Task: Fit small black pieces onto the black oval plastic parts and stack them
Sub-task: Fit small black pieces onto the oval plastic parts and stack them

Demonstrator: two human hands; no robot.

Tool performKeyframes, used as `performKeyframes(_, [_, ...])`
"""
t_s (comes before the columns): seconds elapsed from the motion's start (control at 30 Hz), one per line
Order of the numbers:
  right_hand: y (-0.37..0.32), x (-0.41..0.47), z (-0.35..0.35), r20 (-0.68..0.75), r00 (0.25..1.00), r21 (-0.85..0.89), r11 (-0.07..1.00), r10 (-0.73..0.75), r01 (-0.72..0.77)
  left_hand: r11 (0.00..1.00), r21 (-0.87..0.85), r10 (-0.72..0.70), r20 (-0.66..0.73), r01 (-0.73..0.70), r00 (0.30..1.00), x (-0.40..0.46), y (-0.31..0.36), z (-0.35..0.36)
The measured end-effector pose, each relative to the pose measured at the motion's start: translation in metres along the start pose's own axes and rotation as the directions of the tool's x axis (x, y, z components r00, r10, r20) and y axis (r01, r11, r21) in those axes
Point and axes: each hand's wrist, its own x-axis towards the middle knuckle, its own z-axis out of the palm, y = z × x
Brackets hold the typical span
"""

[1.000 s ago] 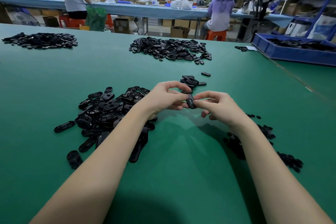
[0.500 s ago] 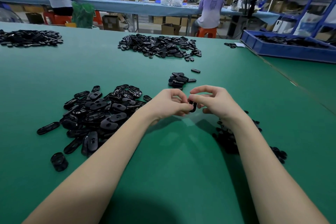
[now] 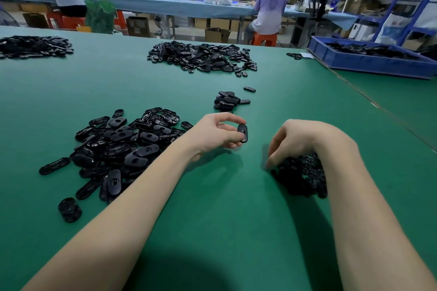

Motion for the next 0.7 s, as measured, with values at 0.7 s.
performKeyframes(0.7, [0.0013, 0.0035, 0.0049, 0.075, 0.992, -0.055, 0.994, 0.101, -0.097, 1.0, 0.004, -0.013, -0.005, 0.013, 1.0, 0.0023, -0.002, -0.002])
